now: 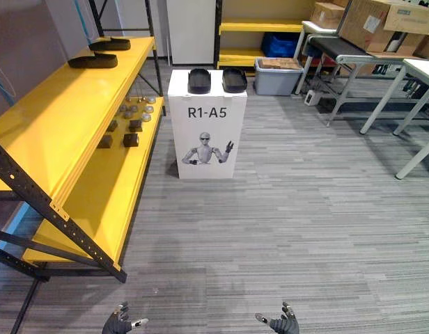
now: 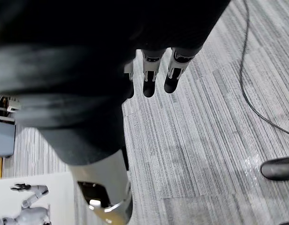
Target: Walk over and take plastic housings, then place them on the shelf
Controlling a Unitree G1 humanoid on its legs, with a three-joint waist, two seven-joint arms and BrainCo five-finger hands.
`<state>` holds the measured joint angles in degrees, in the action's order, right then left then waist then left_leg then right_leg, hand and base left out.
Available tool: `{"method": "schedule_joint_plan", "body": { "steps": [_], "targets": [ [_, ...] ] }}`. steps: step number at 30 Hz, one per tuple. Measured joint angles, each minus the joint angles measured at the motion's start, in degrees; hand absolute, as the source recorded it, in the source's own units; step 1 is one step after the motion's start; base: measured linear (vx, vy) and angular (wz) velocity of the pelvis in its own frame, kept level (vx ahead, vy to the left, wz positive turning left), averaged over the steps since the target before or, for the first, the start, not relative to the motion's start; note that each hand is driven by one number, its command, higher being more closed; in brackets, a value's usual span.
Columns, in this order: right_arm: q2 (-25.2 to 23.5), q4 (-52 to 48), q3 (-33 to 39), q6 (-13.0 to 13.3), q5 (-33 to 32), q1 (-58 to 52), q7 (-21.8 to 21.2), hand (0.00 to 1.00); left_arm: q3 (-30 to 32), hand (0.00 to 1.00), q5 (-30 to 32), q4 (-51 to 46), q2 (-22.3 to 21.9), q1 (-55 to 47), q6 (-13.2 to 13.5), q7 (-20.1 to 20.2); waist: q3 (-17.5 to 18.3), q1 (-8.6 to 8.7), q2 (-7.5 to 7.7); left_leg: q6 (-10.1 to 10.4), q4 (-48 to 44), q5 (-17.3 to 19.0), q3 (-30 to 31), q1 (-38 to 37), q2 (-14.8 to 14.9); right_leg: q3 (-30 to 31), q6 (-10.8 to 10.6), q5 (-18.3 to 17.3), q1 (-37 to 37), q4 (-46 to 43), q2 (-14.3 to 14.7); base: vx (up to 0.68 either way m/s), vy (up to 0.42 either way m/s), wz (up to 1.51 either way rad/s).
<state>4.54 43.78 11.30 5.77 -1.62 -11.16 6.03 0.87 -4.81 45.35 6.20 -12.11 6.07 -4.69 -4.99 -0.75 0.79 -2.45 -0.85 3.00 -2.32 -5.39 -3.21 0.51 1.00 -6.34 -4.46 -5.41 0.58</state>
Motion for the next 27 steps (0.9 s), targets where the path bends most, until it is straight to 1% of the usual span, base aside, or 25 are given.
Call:
{"method": "schedule_joint_plan", "body": {
  "steps": [2, 5, 7, 11, 16, 18, 20, 22, 23, 24, 25, 26, 27],
  "targets": [
    [0.2, -0.4, 0.0, 0.0, 1.9, 0.4, -0.6, 0.0, 0.4, 0.0, 1.8, -1.6, 0.0, 0.0, 0.0, 0.1, -1.1, 0.04, 0.05, 0.1, 0.5, 0.0, 0.0, -0.9, 0.0, 0.0, 0.0, 0.0, -0.9, 0.4, 0.0, 0.0, 0.0, 0.0],
    [0.2, -0.4, 0.0, 0.0, 2.9, 1.2, -0.9, 0.0, 2.2, 0.0, 1.8, -2.8, -0.1, 0.1, 0.0, 0.1, -1.1, 0.17, 0.05, 0.3, 0.5, 0.1, 0.1, -1.0, 0.0, 0.0, -0.2, -0.1, -1.1, 0.7, 0.0, 0.0, 0.0, 0.0],
    [0.2, -0.4, 0.0, 0.0, 2.9, 1.8, -1.1, 0.0, 2.7, 0.0, 1.8, -3.3, -0.1, 0.1, 0.0, 0.0, -1.2, 0.56, 0.03, 0.4, 0.5, 0.2, 0.3, -1.0, 0.0, -0.2, -0.4, -0.2, -1.2, 0.7, 0.0, -0.01, -0.021, 0.04],
    [0.2, -0.4, 0.1, 0.0, 2.7, 2.1, -1.1, 0.0, 3.6, 0.0, 1.7, -3.3, -0.6, 0.0, 0.0, -0.3, -1.2, 0.81, -0.01, 0.7, 0.5, 0.3, 0.3, -1.0, 0.0, -0.2, -0.5, -0.3, -1.2, 0.7, 0.0, 0.0, 0.0, 0.0],
    [0.2, -0.4, 2.2, 0.0, 2.0, 2.6, -0.9, 0.0, 4.4, 0.0, 1.7, -3.3, -1.2, -0.1, -0.1, -1.2, -1.4, 1.09, -0.14, 1.2, 0.4, 0.8, -0.7, -0.8, 0.1, 0.5, -0.6, -0.4, -0.9, 0.6, 0.0, -0.02, -0.003, -0.08],
    [0.2, -0.4, 2.2, -0.1, 1.5, 2.7, -0.5, 0.0, 4.5, 0.0, 1.6, -3.5, -1.3, 0.0, -0.1, -1.5, -1.6, 1.13, -0.32, 1.2, -0.3, 1.7, -1.1, -0.1, 0.1, 0.8, -0.7, -0.5, -0.4, 0.6, 0.0, 0.0, 0.008, -0.12],
    [0.2, -0.4, 2.2, -0.1, 1.4, 2.9, -0.4, 0.0, 4.5, 0.0, 1.6, -4.2, -1.4, 0.0, -0.1, -1.7, -1.9, 1.11, -0.47, 0.7, -1.8, 2.8, -1.9, 1.2, 0.3, 1.5, -0.8, -0.6, 0.5, 0.2, 0.1, 0.01, 0.023, -0.19],
    [0.2, -0.4, 2.3, -0.2, 1.1, 3.7, -0.2, 0.0, 5.2, 0.0, 1.5, -4.8, -1.7, 0.0, -0.1, -1.9, -2.0, 1.0, -0.66, 0.2, -4.6, 5.0, -2.8, 3.2, 0.4, 2.2, -1.6, -1.9, 1.9, -0.9, 0.2, 0.02, 0.028, -0.26],
    [0.2, -0.4, 2.3, -0.2, 0.9, 4.2, -0.1, 0.0, 5.9, 0.0, 1.5, -5.6, -1.9, 0.0, -0.1, -2.1, -2.1, 0.93, -0.7, -0.3, -6.6, 6.6, -3.5, 4.3, 0.3, 2.4, -2.0, -3.8, 3.6, -3.6, 0.0, 0.08, 0.045, -0.21],
    [0.2, -0.4, 2.3, -0.3, 0.7, 4.7, 0.0, 0.0, 6.2, 0.0, 1.5, -6.6, -2.0, 0.0, -0.1, -2.2, -2.5, 0.67, -0.65, -0.7, -8.8, 8.4, -4.0, 5.1, 0.1, 2.6, -3.2, -6.2, 5.3, -7.9, -0.3, 0.07, 0.04, -0.17],
    [0.3, -0.4, 2.4, -0.3, 0.6, 4.9, 0.2, 0.0, 6.2, 0.0, 1.4, -6.9, -2.0, 0.1, -0.1, -2.3, -2.7, 0.52, -0.69, -0.9, -9.8, 9.4, -4.1, 5.3, 0.0, 2.5, -4.3, -7.3, 6.4, -10.6, -0.7, 0.14, 0.07, -0.2],
    [0.2, -0.5, 2.4, -0.4, 0.6, 5.1, 0.3, 0.0, 6.2, 0.0, 1.2, -7.8, -2.0, 0.1, -0.1, -2.5, -3.0, 0.06, -0.88, -1.9, -10.7, 11.1, -4.2, 5.0, 0.0, 0.9, -6.2, -8.6, 9.7, -18.3, -1.1, 0.11, 0.068, -0.13],
    [0.0, -0.8, 2.3, -0.4, 0.4, 5.1, 0.4, 0.0, 6.1, 0.0, 1.0, -8.3, -1.9, 0.1, -0.1, -2.5, -3.2, -0.03, -0.98, -2.0, -10.9, 11.5, -4.1, 4.6, 0.0, -0.2, -6.3, -8.7, 12.0, -23.9, -1.3, 0.16, 0.089, 0.03]
  ]
}}
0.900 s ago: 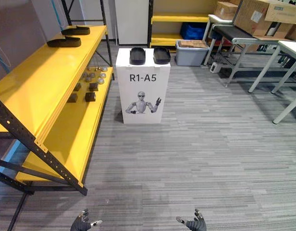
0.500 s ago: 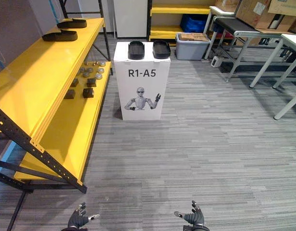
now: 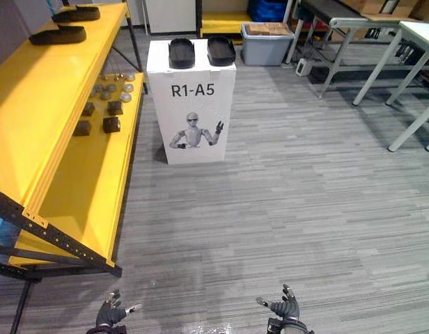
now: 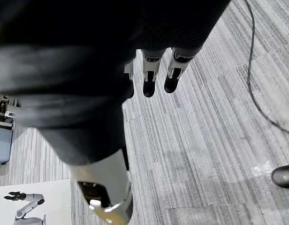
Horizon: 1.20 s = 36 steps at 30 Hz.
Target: Walk over and take plastic housings, then place them on the shelf
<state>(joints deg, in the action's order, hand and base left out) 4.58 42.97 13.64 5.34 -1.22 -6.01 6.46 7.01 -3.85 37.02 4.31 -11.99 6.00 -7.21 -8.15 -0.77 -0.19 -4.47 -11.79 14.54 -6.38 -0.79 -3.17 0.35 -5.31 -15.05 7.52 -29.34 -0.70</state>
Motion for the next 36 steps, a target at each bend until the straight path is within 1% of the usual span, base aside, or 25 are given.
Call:
{"method": "schedule_joint_plan", "body": {
  "steps": [1, 2, 6, 7, 8, 9, 10, 11, 12, 13, 14, 15, 16, 18, 20, 23, 24, 25, 26, 27, 29, 30, 32, 34, 36],
  "targets": [
    [-0.1, -1.0, -0.4, -0.2, -0.1, -0.4, 0.2, 0.0, -0.3, 0.0, -0.3, -0.2, 0.4, 0.6, 0.0, 0.0, -0.8, 0.22, -0.03, -0.6, -0.7, 0.9, 0.8, -1.5, -0.2, -2.5, -0.8, -1.0, 5.1, -10.8, -0.9, 0.26, 0.085, 0.21],
    [-0.1, -1.6, -0.3, -0.3, -0.2, -0.6, 0.3, 0.0, -0.7, 0.0, -0.6, -0.1, 0.7, 0.8, -0.1, -0.2, -1.4, 0.45, -0.15, -1.2, -1.1, 1.8, 1.4, -2.8, -0.2, -3.8, -0.6, -1.3, 6.9, -14.3, -1.7, 0.31, 0.07, 0.35],
    [1.8, -2.0, -0.3, -0.3, -0.6, 1.2, 0.6, 0.0, -1.8, 0.0, -0.7, 0.0, 1.3, 3.9, -0.2, -0.5, -3.8, 2.85, -1.79, -0.6, 2.4, 2.9, 5.8, -9.7, 2.5, -9.4, 1.2, -1.4, 14.4, -9.4, -1.5, 0.45, 0.0, 0.57],
    [2.6, -2.0, -0.3, -0.3, -0.6, 1.8, 0.9, 0.0, -1.8, 0.0, -1.3, 0.0, 1.3, 5.4, -0.1, -1.0, -4.8, 3.34, -2.55, 1.1, 2.8, 3.4, 6.6, -11.3, 4.1, -10.2, 2.9, 0.7, 16.5, -3.2, -0.4, 0.51, -0.087, 0.67],
    [2.9, -2.1, -0.4, -0.3, -0.6, 1.9, 1.1, 0.0, -1.8, 0.0, -1.7, 0.0, 1.3, 5.7, 0.1, -1.3, -4.8, 3.33, -2.19, 2.8, 2.9, 3.8, 6.5, -12.3, 4.5, -10.2, 3.3, 4.4, 17.3, 3.0, -0.4, 0.66, -0.141, 0.53],
    [3.2, -2.2, -0.3, -0.3, -0.6, 1.7, 1.4, 0.0, -1.8, 0.0, -1.7, 0.1, 1.5, 6.0, 0.1, -1.4, -4.4, 3.46, -1.26, 4.9, 3.0, 5.0, 6.6, -14.5, 4.6, -10.2, 5.4, 14.0, 17.6, 8.7, -0.3, 0.59, -0.155, 0.35],
    [3.5, -2.2, -0.3, -0.3, -0.6, 1.4, 1.5, 0.0, -1.8, 0.0, -1.6, 0.3, 1.5, 5.7, 0.0, -1.4, -4.2, 3.67, -1.44, 5.8, 2.9, 5.5, 6.7, -15.6, 5.1, -10.2, 8.2, 18.4, 17.4, 8.0, -0.3, 0.66, -0.2, 0.13],
    [4.1, -2.3, -0.3, -0.5, -0.6, 2.5, 1.6, 0.0, -1.8, 0.0, -1.6, 0.6, 0.7, 5.8, 0.0, -1.3, -4.1, 3.46, -3.33, 7.8, 0.5, 4.6, 6.3, -14.8, 6.9, -11.2, 9.3, 15.2, 18.0, 4.5, 0.6, 0.68, -0.232, 0.05],
    [4.1, -2.9, -0.3, -0.5, -0.6, 3.1, 1.6, 0.0, -1.8, 0.0, -1.6, 0.5, 0.5, 6.1, 0.0, -1.4, -4.2, 3.88, -3.34, 10.1, -3.1, 2.6, 5.7, -13.2, 6.9, -11.3, 9.5, 13.4, 17.9, 3.6, 0.5, 0.81, -0.273, -0.07],
    [4.0, -4.3, -0.5, -0.4, -0.6, 3.3, 1.5, 0.0, -1.3, 0.0, -1.6, 0.5, -0.1, 6.1, 0.0, -1.4, -4.6, 3.88, -3.8, 9.6, -11.7, -1.5, 4.4, -10.5, 7.3, -11.8, 10.0, 11.7, 15.0, 4.5, 1.3, 0.78, -0.252, 0.03],
    [4.0, -5.5, -1.2, -0.4, -0.8, 2.8, 1.6, 0.0, 0.3, 0.0, -1.7, 0.1, -1.7, 5.4, 0.0, -1.4, -4.8, 3.84, -4.2, 7.9, -24.5, -9.4, 3.0, -6.7, 8.8, -11.7, 10.6, 10.6, 9.0, 8.1, 2.3, 0.63, -0.182, -0.01],
    [3.8, -6.5, -1.8, -0.4, -1.1, 2.5, 1.6, 0.0, 0.7, 0.0, -1.7, -0.5, -2.3, 4.9, 0.1, -1.4, -5.1, 3.53, -3.96, 7.9, -31.8, -11.4, 2.8, -4.1, 10.5, -11.4, 10.7, 10.5, 5.3, 10.8, 3.1, 0.59, -0.153, -0.04],
    [2.5, -8.7, -2.5, -0.3, -1.8, 1.5, 1.7, 0.0, 0.6, 0.0, -1.7, -2.1, -2.5, 4.3, 0.2, -1.3, -5.4, 2.62, -4.05, 7.3, -45.0, -9.2, 0.8, 1.0, 13.4, -10.7, 11.2, 10.1, -1.2, 15.3, 4.6, 0.46, -0.12, -0.13],
    [1.2, -11.1, -2.6, 0.1, -2.8, 1.5, 2.3, 0.0, 0.4, 0.0, -1.8, -3.7, -2.7, 3.7, 0.2, -1.3, -5.9, 0.81, -2.79, 6.6, -53.7, -6.2, -1.8, 9.0, 15.7, -8.7, 11.8, 9.7, -7.9, 20.1, 5.4, 0.53, -0.12, -0.39],
    [0.5, -11.7, -2.6, 0.5, -3.1, 1.7, 2.7, 0.0, 0.3, 0.0, -1.8, -4.6, -3.4, 3.3, 0.2, -1.3, -6.0, -0.82, -2.44, 6.8, -50.5, -3.9, -3.6, 16.6, 15.7, -6.7, 11.7, 9.6, -12.5, 24.4, 5.4, 0.53, -0.041, -0.49],
    [0.3, -9.5, -1.8, 0.4, -3.1, 1.9, 2.8, 0.0, -0.3, 0.0, -1.7, -4.7, -3.7, 1.8, 0.0, -1.3, -6.5, -1.78, -1.86, 7.5, -26.4, -2.7, -4.1, 20.3, 11.2, -3.7, 10.0, 6.8, -18.2, 26.4, 3.4, 0.53, 0.08, -0.48],
    [0.3, -7.9, -0.5, 0.4, -3.1, 1.9, 2.9, 0.0, -0.7, 0.0, -1.7, -4.7, -4.0, 1.3, 0.0, -1.3, -6.4, -1.53, -1.98, 7.6, -13.8, -4.8, -3.4, 19.9, 9.0, -2.7, 9.2, 5.0, -19.7, 26.8, 2.5, 0.5, 0.167, -0.45],
    [0.4, -5.8, 0.0, 0.4, -3.2, 1.8, 3.0, 0.0, -0.7, 0.0, -1.7, -4.5, -4.0, 0.9, 0.1, -1.3, -6.2, -1.7, -2.04, 6.9, -7.8, -10.5, -2.2, 19.2, 8.0, -1.4, 8.4, 2.9, -21.5, 26.9, 2.0, 0.61, 0.209, -0.52],
    [0.4, -5.1, -0.1, 0.2, -3.2, 1.5, 3.1, 0.0, -0.7, 0.0, -1.7, -4.2, -3.9, 0.8, 0.0, -1.3, -5.8, -1.86, -1.59, 5.5, -8.0, -12.6, -1.8, 18.7, 7.1, -0.6, 7.9, 1.7, -22.0, 26.6, 1.4, 0.54, 0.2, -0.49],
    [-0.2, -4.7, -0.4, 0.2, -3.2, 1.0, 3.1, 0.0, -0.6, 0.0, -1.6, -4.2, -3.6, 0.6, 0.0, -1.3, -4.8, -1.65, -0.12, 2.8, -10.0, -12.1, -1.7, 19.0, 4.7, 0.3, 6.9, -1.4, -21.8, 24.3, -0.7, 0.57, 0.172, -0.24],
    [0.2, -3.0, -0.3, 0.1, -3.0, 1.0, 3.1, 0.0, -1.3, 0.0, -1.6, -3.5, -3.6, 2.2, -0.1, -1.3, -4.4, -1.61, 0.71, 1.3, -13.1, -8.3, -2.8, 19.3, 3.5, 0.8, 5.4, -3.5, -18.6, 15.5, -2.7, 0.55, 0.154, -0.15],
    [0.0, -1.8, -0.3, 0.0, -2.9, 1.3, 3.0, 0.0, -1.9, 0.0, -1.6, -3.3, -3.5, 2.2, -0.1, -1.3, -4.4, -1.56, 0.99, 0.8, -13.0, -6.4, -3.5, 17.0, 2.9, 0.8, 4.6, -3.7, -15.8, 5.9, -3.4, 0.54, 0.16, -0.16],
    [-0.5, -1.2, -0.4, -0.1, -2.9, 1.3, 2.8, 0.0, -2.6, 0.0, -1.6, -3.0, -3.2, 2.3, -0.2, -1.3, -4.4, -1.19, 1.43, -0.3, -12.0, -3.6, -3.5, 11.7, 1.4, 0.5, -1.9, -1.9, -10.3, -11.8, -5.3, 0.6, 0.149, -0.03],
    [-0.6, -1.0, -1.6, -0.2, -2.8, 1.6, 2.3, 0.0, -3.5, 0.0, -1.6, -2.6, -2.8, 2.5, -0.2, -1.5, -4.4, -0.43, 1.17, -0.8, -9.7, -1.5, -3.2, 4.8, 0.9, -1.5, -1.4, -2.6, -4.6, -24.6, -6.8, 0.58, 0.071, 0.03],
    [-0.6, -1.2, -3.3, -0.1, -2.7, 2.1, 2.0, 0.0, -4.1, 0.0, -1.7, -2.2, -1.7, 3.1, -0.2, -1.6, -4.4, -0.07, 0.89, -0.8, -5.6, -1.3, -2.8, -0.6, 1.3, -5.3, -0.6, -2.9, 0.9, -25.0, -7.7, 0.44, -0.006, 0.05]
  ]
}}
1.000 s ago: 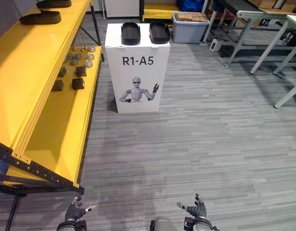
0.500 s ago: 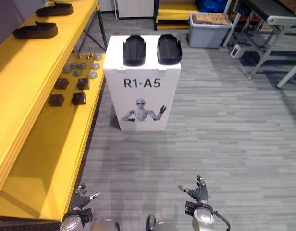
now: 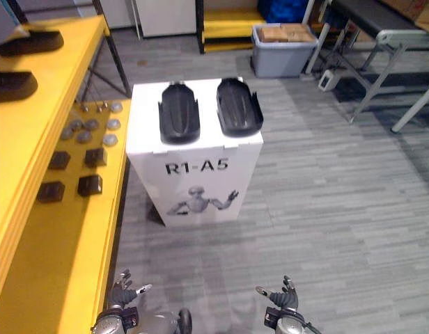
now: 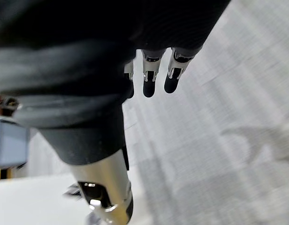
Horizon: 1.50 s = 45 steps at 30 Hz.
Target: Walk over and take plastic housings, then place them on the shelf
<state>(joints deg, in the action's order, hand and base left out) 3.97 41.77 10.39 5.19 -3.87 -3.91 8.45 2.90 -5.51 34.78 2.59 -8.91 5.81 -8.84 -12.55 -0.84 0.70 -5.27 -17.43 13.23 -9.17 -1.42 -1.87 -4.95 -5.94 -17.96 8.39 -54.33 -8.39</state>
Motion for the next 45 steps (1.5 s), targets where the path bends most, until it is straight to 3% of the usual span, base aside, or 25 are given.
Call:
{"method": "schedule_joint_plan", "body": {
  "steps": [1, 3, 4, 5, 6, 7, 8, 9, 11, 12, 13, 14, 17, 20, 27, 32, 40, 45],
  "targets": [
    [0.0, 0.3, -0.3, 0.0, 0.0, 0.1, -0.2, 0.0, 0.0, 0.0, 0.0, 0.2, 0.1, 0.6, 0.0, 0.0, -0.2, 0.11, -0.28, 0.0, 1.8, 0.0, 0.3, -2.7, 0.9, -2.2, 1.3, -0.6, 2.7, 4.7, 0.3, 0.46, -0.067, 0.16],
    [0.1, 1.4, -0.3, 0.0, 0.0, 0.0, -0.3, 0.0, 0.1, 0.0, -0.1, 0.4, 0.2, 1.3, 0.1, -0.1, -0.5, 0.58, -0.84, 0.1, 3.0, 0.0, 1.5, -5.2, 2.4, -2.9, 1.4, -0.3, 5.4, 16.3, 1.8, 0.5, -0.128, 0.34],
    [0.2, 2.0, -0.2, -0.1, 0.0, -0.2, -0.3, 0.0, 0.1, 0.0, -0.1, 0.9, 0.3, 1.5, 0.1, -0.2, -0.4, 1.49, -1.05, 1.4, 3.3, 0.6, 2.7, -6.3, 3.9, -2.3, 2.4, 2.0, 6.4, 25.9, 3.1, 0.48, -0.166, 0.59],
    [0.2, 2.2, -0.2, -0.1, 0.0, -0.6, -0.3, 0.0, 0.1, 0.0, 0.0, 1.6, 0.6, 1.6, 0.2, -0.3, -0.3, 1.99, -1.08, 3.3, 3.5, 1.6, 3.4, -7.2, 4.6, -1.7, 2.5, 8.1, 6.5, 31.4, 4.0, 0.63, -0.231, 0.75],
    [0.7, 3.2, 0.0, -0.1, 0.0, -1.2, -0.2, 0.0, 0.1, 0.0, 0.0, 3.2, 0.6, 2.0, 0.2, -0.5, 0.0, 2.65, -1.45, 5.6, 3.6, 2.9, 4.7, -8.6, 5.9, -1.3, 5.5, 15.3, 5.1, 33.6, 5.4, 0.45, -0.172, 0.38],
    [1.1, 4.1, 0.1, -0.2, 0.1, -1.1, -0.2, 0.0, 0.1, 0.0, 0.0, 4.0, 0.1, 2.0, 0.1, -0.6, 0.6, 2.08, -2.52, 5.9, 3.5, 2.9, 4.6, -8.6, 7.1, -1.7, 6.0, 15.6, 5.2, 33.2, 6.3, 0.52, -0.226, 0.13],
    [1.0, 3.9, 0.7, -0.3, 0.1, -0.8, -0.2, 0.0, 0.2, 0.0, 0.1, 4.3, -0.5, 1.8, 0.0, -0.5, 0.8, 1.48, -2.69, 8.5, 1.9, 1.3, 4.6, -7.8, 7.7, -2.1, 7.0, 15.1, 5.7, 31.6, 6.4, 0.47, -0.24, 0.06],
    [0.7, 3.5, 1.5, -0.3, 0.0, -1.3, -0.1, 0.0, 0.2, 0.0, 0.1, 4.1, -1.5, 1.9, 0.0, -0.5, 0.8, 1.53, -2.73, 9.6, -2.1, -1.2, 4.8, -6.8, 7.7, -3.1, 7.6, 14.5, 3.9, 31.8, 5.8, 0.53, -0.294, 0.38],
    [0.7, 1.1, 0.8, -0.2, 0.0, -3.3, -0.1, 0.0, 0.6, 0.0, 0.1, 3.4, -2.8, 1.9, 0.1, -0.5, 0.8, 1.9, -2.76, 9.4, -13.9, -5.1, 4.4, -2.9, 8.4, -4.7, 7.7, 13.6, -1.4, 35.1, 5.4, 0.39, -0.231, 0.57],
    [0.1, -0.7, -0.1, -0.2, -0.1, -4.2, -0.1, 0.0, 1.1, 0.0, 0.0, 2.7, -3.7, 1.6, 0.1, -0.4, 0.6, 1.32, -2.52, 9.7, -24.0, -3.6, 2.5, 1.5, 11.1, -5.5, 8.1, 13.1, -5.9, 38.3, 5.5, 0.65, -0.087, 0.09],
    [-0.2, -1.6, 1.6, -0.1, -1.3, -4.2, 0.0, 0.0, 1.3, 0.0, 0.0, 1.7, -4.9, 0.6, 0.1, -0.4, 2.0, -0.09, -4.43, 8.8, -2.7, -8.9, -2.7, 7.9, 12.9, -4.9, 6.5, 12.2, -12.5, 43.4, 6.6, 0.67, 0.028, -0.1],
    [-0.6, -1.8, 2.6, -0.2, -1.4, -4.5, 0.1, 0.0, 1.3, 0.0, 0.0, 2.3, -4.8, 0.5, 0.1, -0.4, 2.6, -0.02, -5.28, 8.7, -0.5, -8.8, -2.4, 7.4, 12.9, -4.4, 5.5, 11.4, -12.9, 43.5, 7.2, 0.63, 0.163, -0.24],
    [-1.9, -2.0, 2.9, -0.1, -1.3, -5.7, 0.2, 0.0, 1.3, 0.0, 0.0, 2.4, -3.8, 0.6, 0.1, -0.4, 2.6, -0.1, -3.03, 8.2, 3.9, -9.3, -3.4, 4.6, 10.2, -3.4, 4.2, 10.7, -12.7, 43.2, 4.6, 0.18, 0.122, -0.04],
    [-1.9, -5.3, 2.9, -0.1, -1.2, -6.7, 0.8, 0.0, 1.3, 0.0, 0.1, 2.5, -3.1, -0.6, 0.0, -0.4, 3.0, -0.08, -2.73, 7.7, 12.2, -12.5, -5.4, 0.0, 7.9, -1.9, 3.7, 10.3, -13.5, 44.0, 3.2, 0.09, 0.073, -0.18],
    [1.5, -24.1, 7.3, -0.1, 1.3, -10.0, 1.7, 0.0, 1.3, 0.0, 0.3, 2.5, -1.5, -1.9, 0.0, 0.3, 4.0, 0.39, -1.81, 8.3, 19.6, -15.7, -6.6, -3.0, 7.6, -0.2, 3.6, 10.3, -12.0, 44.0, 4.4, 0.02, 0.008, -0.09],
    [7.7, -34.3, 12.3, 0.3, 4.7, -10.0, 1.6, 0.0, 1.0, 0.0, 1.3, 2.6, 0.0, -4.7, 0.1, 0.8, 5.4, 2.67, -0.94, 7.9, 21.1, -16.3, -6.6, -3.1, 7.0, 0.8, 3.6, 10.3, -11.3, 44.1, 4.4, 0.0, 0.021, -0.05],
    [16.6, -38.4, 9.0, 2.4, 7.7, -1.7, 1.1, 0.0, -0.6, 0.0, 2.4, 3.6, 2.4, -5.6, 0.3, 2.5, 6.1, 2.78, -0.46, 7.2, 21.7, -16.8, -6.1, -2.8, 6.0, 2.9, 3.5, 10.7, -11.4, 45.9, 4.0, -0.03, 0.035, 0.0],
    [19.0, -31.9, 1.9, 2.9, 10.3, 9.1, 1.4, 0.0, -2.3, 0.0, 2.4, 3.8, 2.6, -6.1, 0.3, 3.0, 6.1, 2.45, -0.5, 6.7, 22.3, -17.9, -4.7, -1.9, 5.5, 2.8, 3.5, 10.7, -11.4, 47.1, 3.8, -0.06, 0.014, 0.12]
  ]
}}
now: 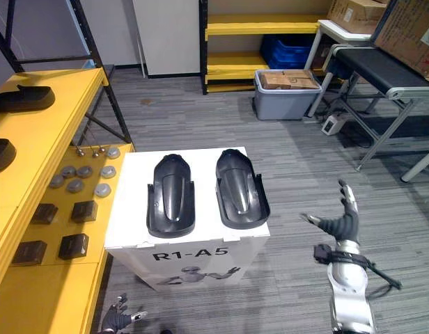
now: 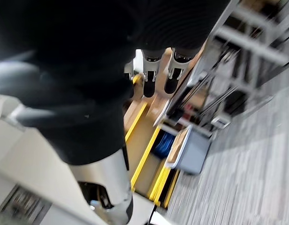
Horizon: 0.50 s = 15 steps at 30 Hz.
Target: Walk over and take plastic housings, then place them on the shelf
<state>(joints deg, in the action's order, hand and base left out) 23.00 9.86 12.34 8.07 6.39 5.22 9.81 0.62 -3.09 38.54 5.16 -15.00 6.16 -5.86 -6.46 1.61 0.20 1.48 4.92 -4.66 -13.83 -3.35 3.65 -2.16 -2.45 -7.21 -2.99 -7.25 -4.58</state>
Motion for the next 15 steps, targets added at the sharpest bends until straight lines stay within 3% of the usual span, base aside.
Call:
{"method": "schedule_joint_plan", "body": {
  "steps": [3, 7, 15],
  "targets": [
    [-0.1, 5.8, -2.8, -0.3, 2.5, 4.4, 0.8, 0.0, -0.1, 0.0, 0.0, 0.9, 0.0, 0.0, 0.2, -0.1, 0.0, -1.4, -0.08, -0.1, 0.0, -0.3, 0.7, 0.2, -0.1, -0.2, 0.0, 0.0, -0.3, 0.7, 0.0, -0.04, 0.002, 0.08],
    [-0.9, 14.1, -4.7, -2.6, 6.7, 11.2, 3.8, 0.0, -1.1, 0.0, -0.1, 1.4, -0.2, 0.2, 0.4, -0.7, -0.4, -2.4, -0.67, -0.3, 0.0, -0.7, 1.9, 0.9, -0.4, -0.5, 0.0, 0.0, -0.5, 1.7, -0.2, -0.04, 0.002, 0.11],
    [-5.2, 26.7, -4.5, -8.7, 13.3, 19.8, 7.1, 0.0, -2.3, 0.0, -0.2, 1.2, -0.6, 0.5, 0.9, -1.5, -1.8, -2.57, -2.03, -0.6, 0.1, -1.1, 3.3, 2.0, -0.8, -1.9, -0.2, 0.4, -0.5, 2.5, -0.5, -0.01, 0.001, 0.09]
  ]
}}
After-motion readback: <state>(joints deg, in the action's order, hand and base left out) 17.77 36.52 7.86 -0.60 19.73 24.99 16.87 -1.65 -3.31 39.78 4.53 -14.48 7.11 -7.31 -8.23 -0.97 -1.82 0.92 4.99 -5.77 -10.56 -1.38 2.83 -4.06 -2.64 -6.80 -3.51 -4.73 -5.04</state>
